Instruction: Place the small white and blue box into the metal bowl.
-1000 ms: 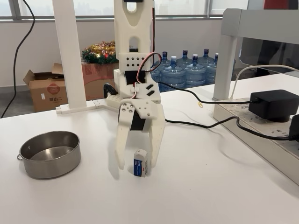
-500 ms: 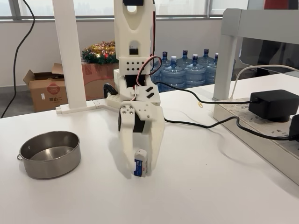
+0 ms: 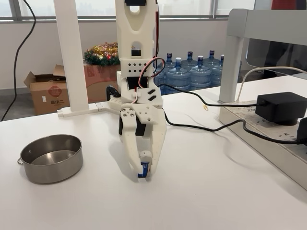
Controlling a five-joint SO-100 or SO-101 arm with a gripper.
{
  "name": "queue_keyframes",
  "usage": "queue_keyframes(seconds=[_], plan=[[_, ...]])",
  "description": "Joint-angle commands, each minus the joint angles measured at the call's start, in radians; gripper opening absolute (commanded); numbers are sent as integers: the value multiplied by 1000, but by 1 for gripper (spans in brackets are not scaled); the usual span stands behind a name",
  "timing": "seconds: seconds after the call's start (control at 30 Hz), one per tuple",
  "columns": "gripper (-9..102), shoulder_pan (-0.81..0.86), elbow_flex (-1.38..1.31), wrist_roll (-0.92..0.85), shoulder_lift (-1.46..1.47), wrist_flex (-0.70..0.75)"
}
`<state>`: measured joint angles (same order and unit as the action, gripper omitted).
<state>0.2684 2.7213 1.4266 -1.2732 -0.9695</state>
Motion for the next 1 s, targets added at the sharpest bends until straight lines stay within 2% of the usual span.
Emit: queue_keyframes(seconds=[0.0,0.13,0.5,0.97], plan=[[-3,5,14,2,-57,-17],[-3,9,110,2,-224,-17],[-3,206,373,2,-767,-2],[-3,502,390,6,-776,0]])
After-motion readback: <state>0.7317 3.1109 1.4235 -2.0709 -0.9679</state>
